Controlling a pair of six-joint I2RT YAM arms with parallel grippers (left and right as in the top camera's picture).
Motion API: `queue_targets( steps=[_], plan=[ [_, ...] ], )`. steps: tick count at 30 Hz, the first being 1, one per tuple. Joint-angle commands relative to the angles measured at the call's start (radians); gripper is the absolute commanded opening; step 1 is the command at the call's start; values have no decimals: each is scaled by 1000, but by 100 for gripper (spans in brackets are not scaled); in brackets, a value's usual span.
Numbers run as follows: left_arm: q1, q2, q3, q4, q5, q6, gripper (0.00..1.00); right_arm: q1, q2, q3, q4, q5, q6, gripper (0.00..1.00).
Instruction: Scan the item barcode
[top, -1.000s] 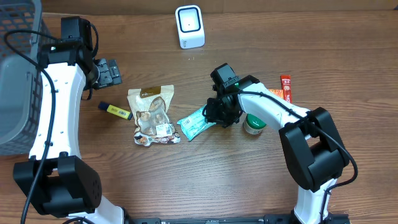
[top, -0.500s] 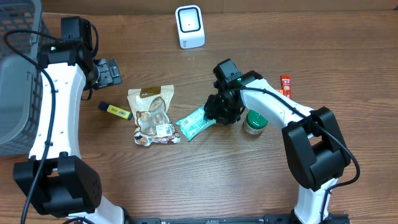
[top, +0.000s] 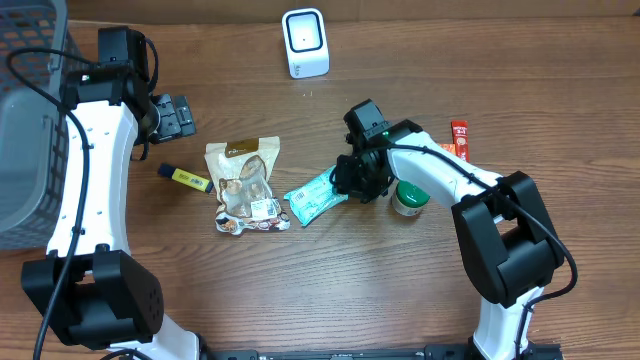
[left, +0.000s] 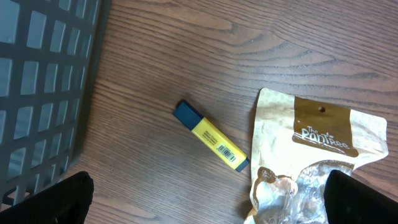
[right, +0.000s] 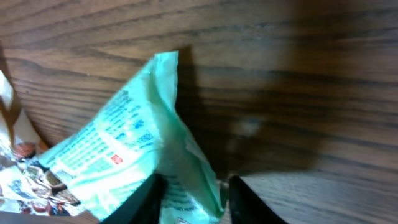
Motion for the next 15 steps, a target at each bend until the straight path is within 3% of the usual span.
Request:
queue_targets(
  steps=[1,11,12,14,15],
  plan=[
    [-7,-14,0,0,-10,8,100,-2,-3,-53,-1,26,-6,28],
    [-7,-14,0,0,-10,8,100,-3,-3,-67,-5,26,-6,21],
    [-7,-14,0,0,-10,8,100,-3,-3,-67,-7,24,-6,19],
    [-7,-14,0,0,-10,8,100,-3,-3,-67,-7,22,-5,5],
    [-7,-14,0,0,-10,8,100,-3,-3,-67,-7,22,-5,4]
  ],
)
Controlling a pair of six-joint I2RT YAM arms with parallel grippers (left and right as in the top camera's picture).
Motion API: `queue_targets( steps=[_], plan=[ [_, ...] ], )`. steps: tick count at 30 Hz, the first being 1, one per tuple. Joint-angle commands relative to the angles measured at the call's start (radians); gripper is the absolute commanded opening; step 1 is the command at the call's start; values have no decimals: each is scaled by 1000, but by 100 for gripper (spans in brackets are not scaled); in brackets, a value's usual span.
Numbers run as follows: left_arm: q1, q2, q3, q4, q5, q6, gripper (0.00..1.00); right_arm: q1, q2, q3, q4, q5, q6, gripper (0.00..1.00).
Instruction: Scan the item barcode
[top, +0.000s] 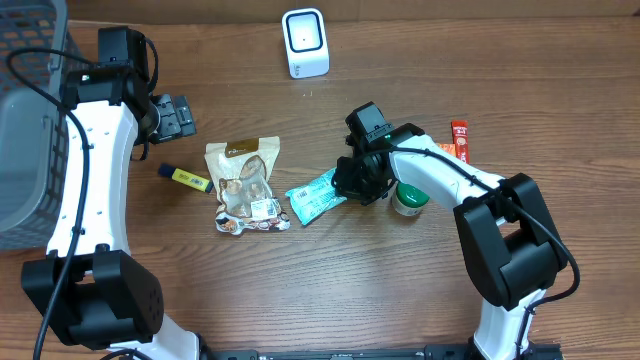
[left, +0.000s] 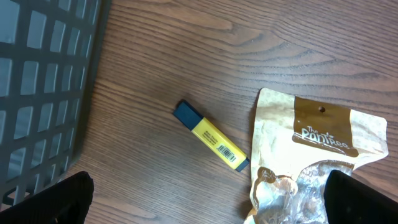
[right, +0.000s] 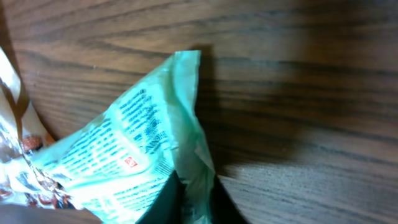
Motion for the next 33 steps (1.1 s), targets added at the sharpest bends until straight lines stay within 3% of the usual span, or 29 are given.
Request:
queue_targets(
  steps=[1,8,15,23,33],
  plan=[
    [-7,-14,0,0,-9,8,100,-2,12,-40,-24,44,-5,4],
    [-7,-14,0,0,-9,8,100,-29,-14,-9,-48,-21,-110,4],
    [-7,-14,0,0,-9,8,100,-47,-235,22,-47,-42,-211,4],
    [-7,-14,0,0,-9,8,100,-48,-387,22,-75,-42,-215,4],
    [-7,-14,0,0,-9,8,100,-48,-386,22,-68,-42,-214,4]
  ],
)
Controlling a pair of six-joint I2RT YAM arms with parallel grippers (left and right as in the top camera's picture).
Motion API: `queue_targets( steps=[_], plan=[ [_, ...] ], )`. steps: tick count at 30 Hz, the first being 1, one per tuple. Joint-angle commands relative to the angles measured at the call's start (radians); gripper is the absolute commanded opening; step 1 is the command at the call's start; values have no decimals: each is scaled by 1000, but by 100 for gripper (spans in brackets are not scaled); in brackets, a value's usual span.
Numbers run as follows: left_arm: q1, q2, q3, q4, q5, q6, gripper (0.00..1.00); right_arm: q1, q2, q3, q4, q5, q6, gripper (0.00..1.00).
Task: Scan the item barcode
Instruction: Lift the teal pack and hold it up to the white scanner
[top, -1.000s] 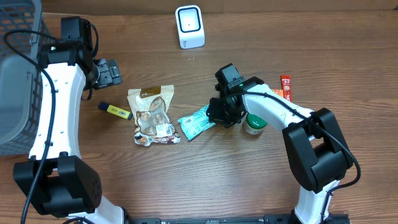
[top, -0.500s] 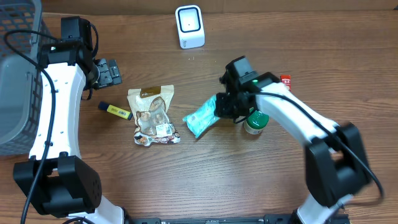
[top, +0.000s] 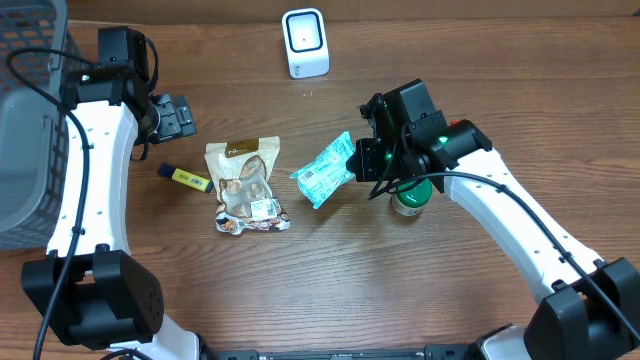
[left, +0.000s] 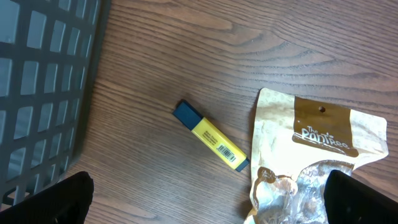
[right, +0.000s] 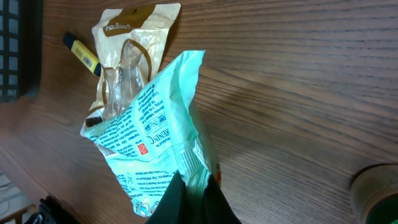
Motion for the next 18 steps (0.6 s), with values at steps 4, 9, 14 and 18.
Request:
queue_targets(
  steps=[4,9,14,18],
  plan=[
    [-7,-14,0,0,-10,8,100,-21,-10,42,42,-10,3,3],
    [-7,-14,0,0,-10,8,100,-74,-9,215,-50,-10,-4,3],
    [-7,-14,0,0,-10,8,100,-105,6,509,-169,30,-64,3],
    [-7,-14,0,0,-10,8,100,-95,39,724,-174,291,-194,3]
  ],
)
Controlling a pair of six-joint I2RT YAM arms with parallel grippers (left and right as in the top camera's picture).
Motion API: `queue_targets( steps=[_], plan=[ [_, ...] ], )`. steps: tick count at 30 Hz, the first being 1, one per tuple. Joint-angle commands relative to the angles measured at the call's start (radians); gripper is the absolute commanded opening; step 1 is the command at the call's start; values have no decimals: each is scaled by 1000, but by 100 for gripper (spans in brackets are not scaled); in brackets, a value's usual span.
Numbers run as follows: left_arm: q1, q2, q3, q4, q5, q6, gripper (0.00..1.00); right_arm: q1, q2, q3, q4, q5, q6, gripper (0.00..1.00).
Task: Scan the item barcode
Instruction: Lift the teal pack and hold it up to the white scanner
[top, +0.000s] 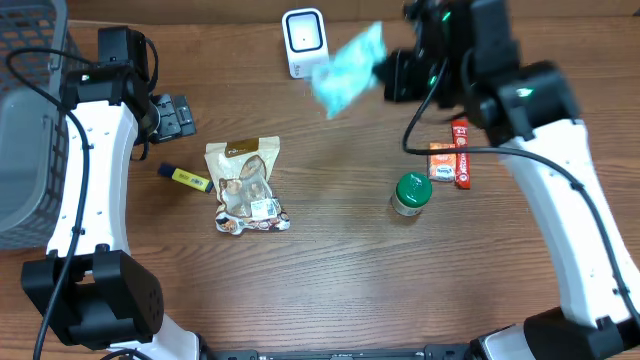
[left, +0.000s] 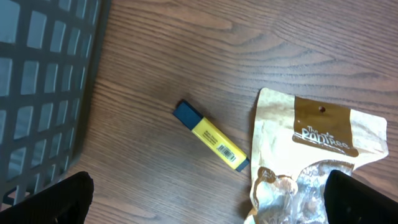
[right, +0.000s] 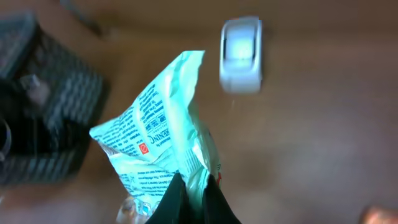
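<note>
A light green printed packet hangs high over the table's far side, blurred, just right of the white barcode scanner. My right gripper is shut on the packet's lower edge; the scanner shows beyond it in the right wrist view. My left gripper stands open at the left, above the table, with a yellow and blue highlighter and a brown snack pouch below it; nothing is between its fingers.
A grey mesh basket stands at the left edge. The snack pouch and highlighter lie left of centre. A green-lidded jar, an orange box and a red stick packet sit at the right.
My right gripper has gone from mid-table near the jar to high over the far side beside the scanner, still shut on the green packet. The left arm has not moved.
My right gripper stood open round the green packet's edge where it lay on the table by the pouch. Then it was shut on that edge. Then it held the packet lifted above the table, and now holds it up near the scanner. The left arm stayed still throughout.
</note>
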Motion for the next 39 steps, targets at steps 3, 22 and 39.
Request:
queue_targets(
  steps=[3,22,39],
  plan=[
    [-7,-14,0,0,-10,8,100,34,24,118,167,350,-187,3],
    [-7,-14,0,0,-10,8,100,220,567,118,990,884,-960,3],
    [-7,-14,0,0,-10,8,100,215,832,118,1426,987,-1044,3]
  ],
)
